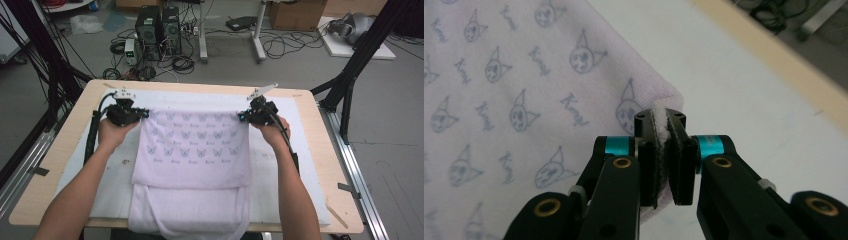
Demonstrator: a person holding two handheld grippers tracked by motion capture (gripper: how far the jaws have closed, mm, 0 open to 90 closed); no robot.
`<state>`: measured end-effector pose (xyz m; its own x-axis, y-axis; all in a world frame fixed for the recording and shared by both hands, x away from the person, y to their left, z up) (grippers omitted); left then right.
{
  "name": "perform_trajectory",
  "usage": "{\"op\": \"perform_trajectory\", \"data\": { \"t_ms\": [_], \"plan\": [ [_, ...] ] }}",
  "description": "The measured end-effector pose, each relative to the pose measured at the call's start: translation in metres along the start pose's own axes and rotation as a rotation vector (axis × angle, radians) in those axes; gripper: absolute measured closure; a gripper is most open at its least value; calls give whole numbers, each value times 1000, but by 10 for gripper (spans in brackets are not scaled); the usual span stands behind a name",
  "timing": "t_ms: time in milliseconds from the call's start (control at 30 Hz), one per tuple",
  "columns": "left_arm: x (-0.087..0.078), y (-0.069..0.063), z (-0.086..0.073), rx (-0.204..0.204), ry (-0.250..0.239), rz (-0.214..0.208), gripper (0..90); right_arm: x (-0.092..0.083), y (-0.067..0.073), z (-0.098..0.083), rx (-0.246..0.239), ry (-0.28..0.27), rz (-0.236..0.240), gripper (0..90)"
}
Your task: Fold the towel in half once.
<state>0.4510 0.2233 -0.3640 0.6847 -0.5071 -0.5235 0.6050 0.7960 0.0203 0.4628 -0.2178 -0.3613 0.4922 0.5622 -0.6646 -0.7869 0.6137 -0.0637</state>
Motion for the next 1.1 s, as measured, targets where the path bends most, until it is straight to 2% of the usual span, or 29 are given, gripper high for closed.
{"op": "perform_trajectory", "data": {
  "t_ms": [100,167,200,233,267,333,433,500,600,633,733,800,867,900,1100],
  "plan": [
    [-10,10,35,19,-48,24,858,-17,-12,28,-10,-32,-31,852],
    [-12,13,50,22,-68,29,856,-25,-18,44,-23,-47,-53,850],
    [-10,15,53,21,-58,38,840,-27,-21,49,-27,-63,-64,822],
    [-7,16,52,17,-45,55,778,-27,-25,51,-13,-71,-66,714],
    [-3,17,49,10,-23,52,684,-25,-28,51,5,-83,-83,645],
    [0,20,38,-3,-6,47,636,-18,-33,43,47,-71,-69,602],
    [-1,24,14,-31,-8,27,611,-10,-31,24,59,-37,-51,560],
    [-3,25,0,-57,7,-12,587,-6,-27,10,81,-32,-23,516],
    [-10,21,-17,-45,-1,-45,573,-5,-18,-11,88,-16,17,477],
    [-13,18,-20,-42,-5,-53,566,-5,-15,-15,111,22,49,448],
    [-21,9,-30,-12,-23,-82,544,-11,1,-27,76,-25,48,457],
    [-24,2,-37,3,-26,-104,538,-15,12,-35,77,-42,77,455],
    [-28,-6,-46,20,-27,-119,536,-19,23,-41,52,-56,73,457],
    [-29,-10,-51,29,-29,-128,532,-21,28,-45,52,-66,86,459],
    [-37,-27,-79,52,-24,-163,531,-29,56,-64,22,-76,107,511]
  ]
}}
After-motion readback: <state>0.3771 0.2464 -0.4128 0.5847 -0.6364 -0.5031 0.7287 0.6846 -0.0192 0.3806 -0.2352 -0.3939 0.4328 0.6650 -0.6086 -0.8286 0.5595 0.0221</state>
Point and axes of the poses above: each handheld gripper's, and its own axes: x roughly forward along the jaws, z roughly out of its top, y roughly to its left, the point moved 1 cm from there along x, roughly forward along the jaws, and after that the axes turned 3 degrees about -y, right-handed, at the moved point
